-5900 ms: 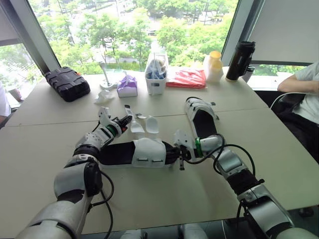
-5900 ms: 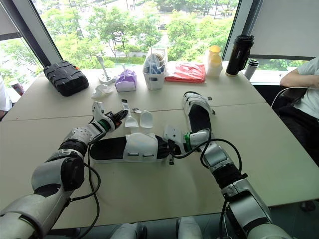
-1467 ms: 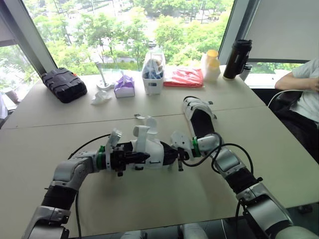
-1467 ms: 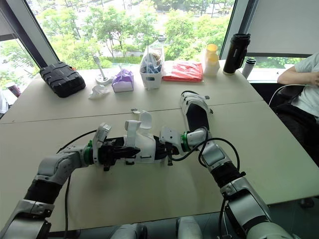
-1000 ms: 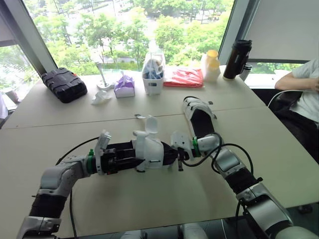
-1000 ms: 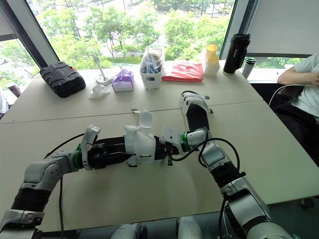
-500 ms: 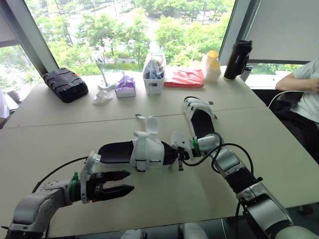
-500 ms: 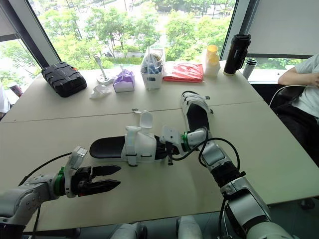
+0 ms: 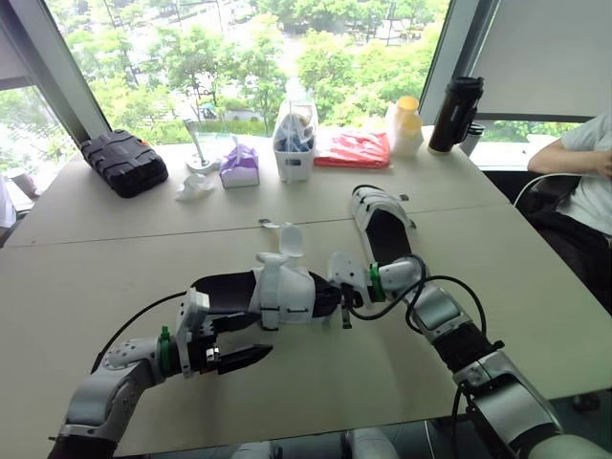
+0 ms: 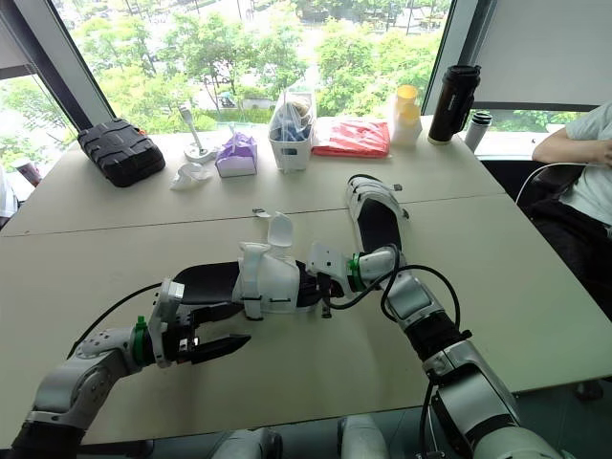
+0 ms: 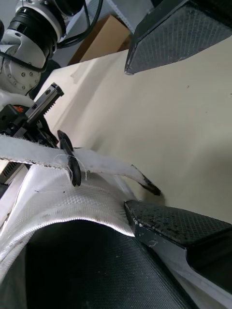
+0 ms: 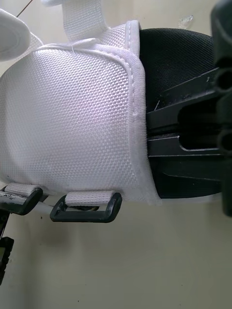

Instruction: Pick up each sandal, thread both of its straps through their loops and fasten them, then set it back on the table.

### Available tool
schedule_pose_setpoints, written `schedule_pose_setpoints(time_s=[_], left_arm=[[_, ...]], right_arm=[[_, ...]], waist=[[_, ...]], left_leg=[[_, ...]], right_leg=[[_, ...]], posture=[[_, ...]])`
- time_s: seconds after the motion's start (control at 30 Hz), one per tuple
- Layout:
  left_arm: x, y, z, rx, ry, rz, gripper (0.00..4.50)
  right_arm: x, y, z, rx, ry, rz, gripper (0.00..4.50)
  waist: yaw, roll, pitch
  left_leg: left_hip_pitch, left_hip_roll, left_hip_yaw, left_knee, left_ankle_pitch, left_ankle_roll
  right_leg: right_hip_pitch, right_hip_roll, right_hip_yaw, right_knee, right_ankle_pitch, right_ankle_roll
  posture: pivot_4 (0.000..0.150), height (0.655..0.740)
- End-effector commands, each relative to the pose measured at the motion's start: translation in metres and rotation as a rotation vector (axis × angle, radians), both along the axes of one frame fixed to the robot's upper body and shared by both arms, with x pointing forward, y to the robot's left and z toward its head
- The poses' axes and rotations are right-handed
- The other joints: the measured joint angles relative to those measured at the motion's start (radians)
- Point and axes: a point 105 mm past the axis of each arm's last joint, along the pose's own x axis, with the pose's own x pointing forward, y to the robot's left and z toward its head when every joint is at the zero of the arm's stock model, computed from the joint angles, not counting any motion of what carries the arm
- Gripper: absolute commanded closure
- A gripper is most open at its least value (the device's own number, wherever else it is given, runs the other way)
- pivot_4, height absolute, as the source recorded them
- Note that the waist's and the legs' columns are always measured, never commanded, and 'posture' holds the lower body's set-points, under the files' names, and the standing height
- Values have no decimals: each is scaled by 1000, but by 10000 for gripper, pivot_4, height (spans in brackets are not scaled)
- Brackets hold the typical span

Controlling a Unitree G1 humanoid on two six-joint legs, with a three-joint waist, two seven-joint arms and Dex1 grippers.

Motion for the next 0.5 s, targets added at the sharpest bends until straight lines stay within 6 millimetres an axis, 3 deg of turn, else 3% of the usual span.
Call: schedule_pose_setpoints(time_s=[0.03,0.2,0.23,0.3,0.5], left_arm=[[2,-9,4,-10,-35,-29,2151],[4,-22,5,-27,-30,-68,2151],[5,-24,5,-28,-33,-68,4446],[7,-25,4,-26,-34,-68,9993],[1,-24,-7,12,12,-72,39347]], right_arm=[[-10,-3,-25,-72,78,8,45000],[-10,-3,-25,-72,78,9,45000],[-10,-3,-25,-72,78,9,45000],[-10,-2,-25,-72,78,9,45000],[-10,-2,-25,-70,77,6,45000]], waist=[[0,0,0],[0,0,0],[0,0,0],[0,0,0],[-2,0,0]], left_leg=[[0,0,0,0,0,0],[0,0,0,0,0,0],[0,0,0,0,0,0],[0,0,0,0,0,0],[0,0,0,0,0,0]], right_leg=[[0,0,0,0,0,0],[0,0,0,0,0,0],[0,0,0,0,0,0],[0,0,0,0,0,0],[0,0,0,0,0,0]], posture=[[1500,7400],[1500,7400],[1500,7400],[1500,7400],[1500,7400]])
